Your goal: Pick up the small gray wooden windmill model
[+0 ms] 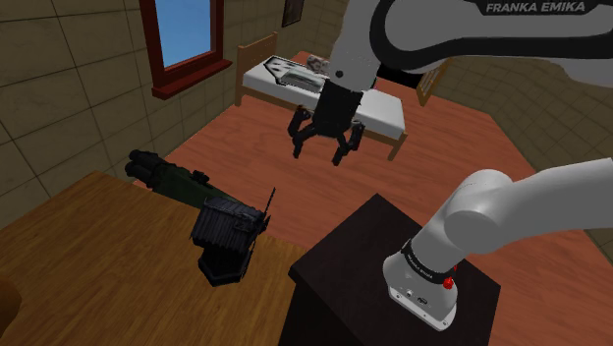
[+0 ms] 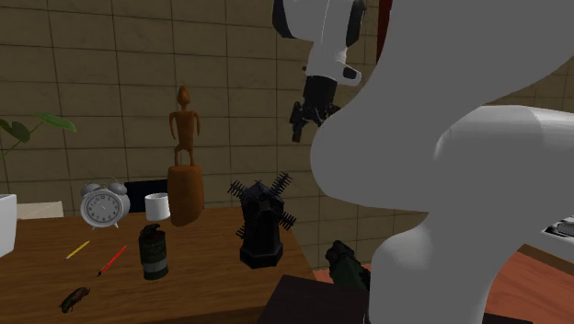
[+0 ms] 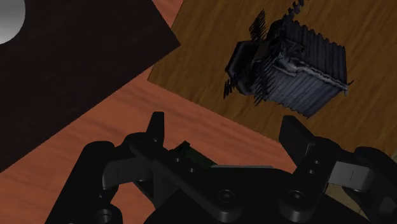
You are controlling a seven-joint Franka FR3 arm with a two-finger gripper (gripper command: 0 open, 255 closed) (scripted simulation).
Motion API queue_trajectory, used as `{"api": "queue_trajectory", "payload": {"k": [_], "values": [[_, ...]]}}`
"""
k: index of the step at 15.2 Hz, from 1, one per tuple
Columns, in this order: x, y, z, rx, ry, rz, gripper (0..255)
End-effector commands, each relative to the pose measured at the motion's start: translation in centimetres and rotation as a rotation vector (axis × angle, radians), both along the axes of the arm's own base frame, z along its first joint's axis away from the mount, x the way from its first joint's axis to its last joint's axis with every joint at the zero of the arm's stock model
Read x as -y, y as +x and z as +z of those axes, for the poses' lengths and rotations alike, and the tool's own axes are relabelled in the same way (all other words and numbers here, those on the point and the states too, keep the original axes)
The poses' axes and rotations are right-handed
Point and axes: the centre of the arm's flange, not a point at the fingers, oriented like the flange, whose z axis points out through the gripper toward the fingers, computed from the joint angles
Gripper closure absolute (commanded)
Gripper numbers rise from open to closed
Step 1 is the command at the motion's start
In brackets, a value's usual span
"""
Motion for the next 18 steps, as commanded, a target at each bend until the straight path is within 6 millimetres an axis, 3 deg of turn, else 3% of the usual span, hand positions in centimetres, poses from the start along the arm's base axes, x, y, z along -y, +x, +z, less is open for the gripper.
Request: {"api": "queue_trajectory", "payload": {"k": [1,13,18], "values": [[-1.8,0.2,-1.9,-0.040,0.019,-0.044,0],[-13.1,1.7,-11.2,-0.270,0.131,-0.289,0],[-13.5,1.7,-13.6,-0.278,0.135,-0.298,0]]}}
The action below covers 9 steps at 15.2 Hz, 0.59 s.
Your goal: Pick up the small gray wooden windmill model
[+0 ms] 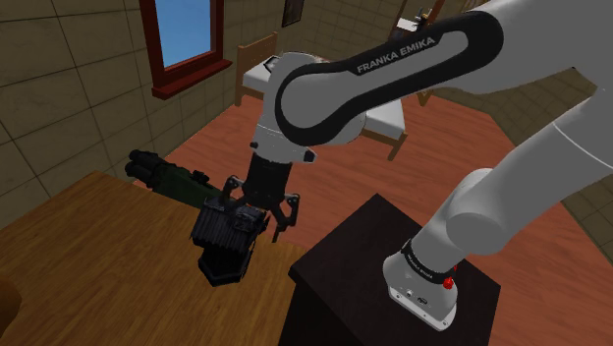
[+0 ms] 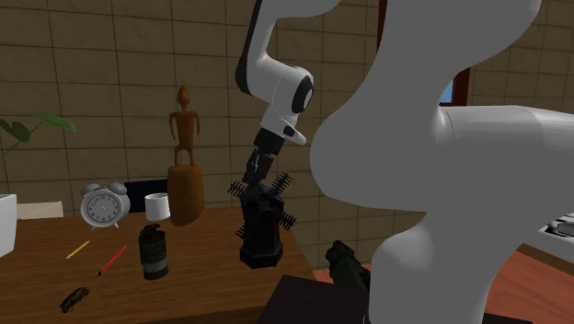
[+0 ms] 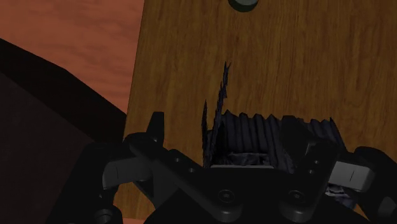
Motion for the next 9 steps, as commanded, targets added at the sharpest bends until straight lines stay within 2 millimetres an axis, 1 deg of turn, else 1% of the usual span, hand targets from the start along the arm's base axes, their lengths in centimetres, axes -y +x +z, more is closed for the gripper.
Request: {"api": "queue_trajectory", "payload": {"k": [1,3,5,6,9], "values": [[0.0,0.1,-1.1,-0.001,0.001,-0.001,0],[0.0,0.1,-2.1,-0.001,0.001,-0.001,0],[0.0,0.1,-2.4,-0.001,0.001,-0.001,0],[0.0,0.1,-2.4,-0.001,0.001,-0.001,255],[0.0,0.1,-2.4,-0.001,0.001,-0.001,255]]}}
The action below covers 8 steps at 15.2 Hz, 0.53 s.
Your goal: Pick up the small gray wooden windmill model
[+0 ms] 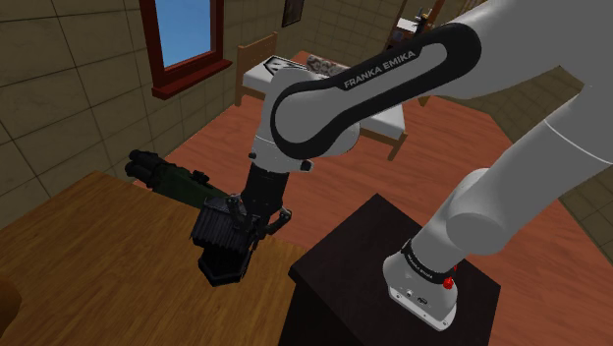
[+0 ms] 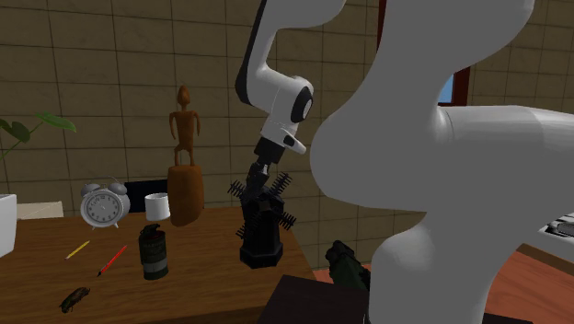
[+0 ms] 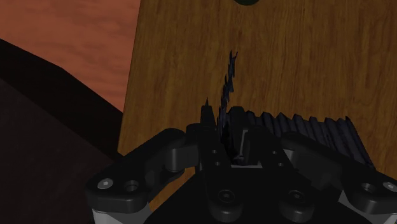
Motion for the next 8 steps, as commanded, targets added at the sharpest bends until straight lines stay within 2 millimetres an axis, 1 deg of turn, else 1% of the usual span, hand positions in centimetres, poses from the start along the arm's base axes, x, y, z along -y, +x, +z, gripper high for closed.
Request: {"api": "queue_trajectory", "payload": {"k": [1,6,8], "values": [[0.0,0.0,0.0,0.000,0.000,0.000,255],[0.0,0.0,0.0,0.000,0.000,0.000,255],[0.0,0.0,1.0,0.000,0.000,0.000,255]]}}
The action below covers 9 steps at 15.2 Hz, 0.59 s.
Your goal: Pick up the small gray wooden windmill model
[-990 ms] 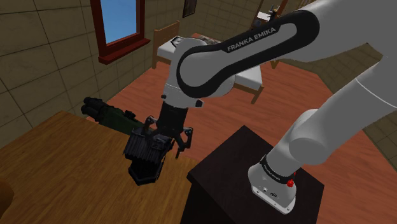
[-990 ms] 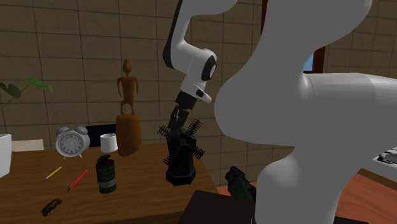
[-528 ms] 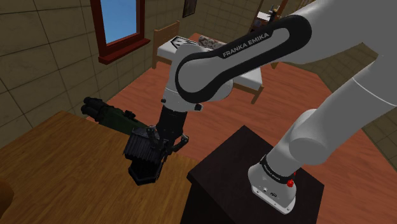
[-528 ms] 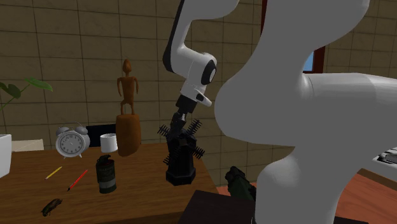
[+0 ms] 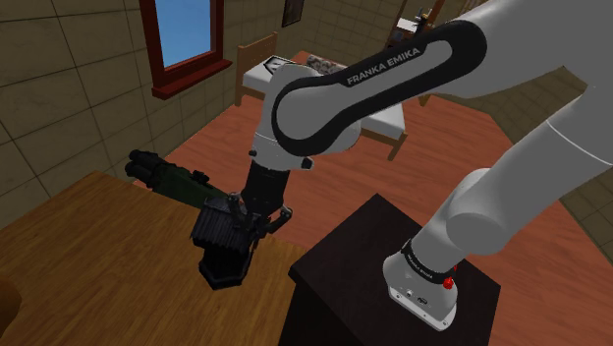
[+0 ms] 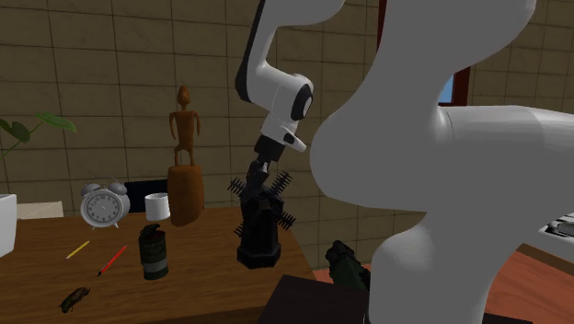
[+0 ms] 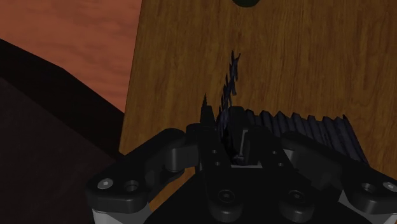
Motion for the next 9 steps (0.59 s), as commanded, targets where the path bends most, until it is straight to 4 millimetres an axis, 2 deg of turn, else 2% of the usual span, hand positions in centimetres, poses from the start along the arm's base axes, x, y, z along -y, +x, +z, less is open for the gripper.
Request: {"api": "queue_trajectory", "payload": {"k": [1,9], "values": [[0.0,0.1,1.0,0.001,0.001,0.000,255],[0.0,0.1,5.2,0.001,0.001,0.000,255]]}}
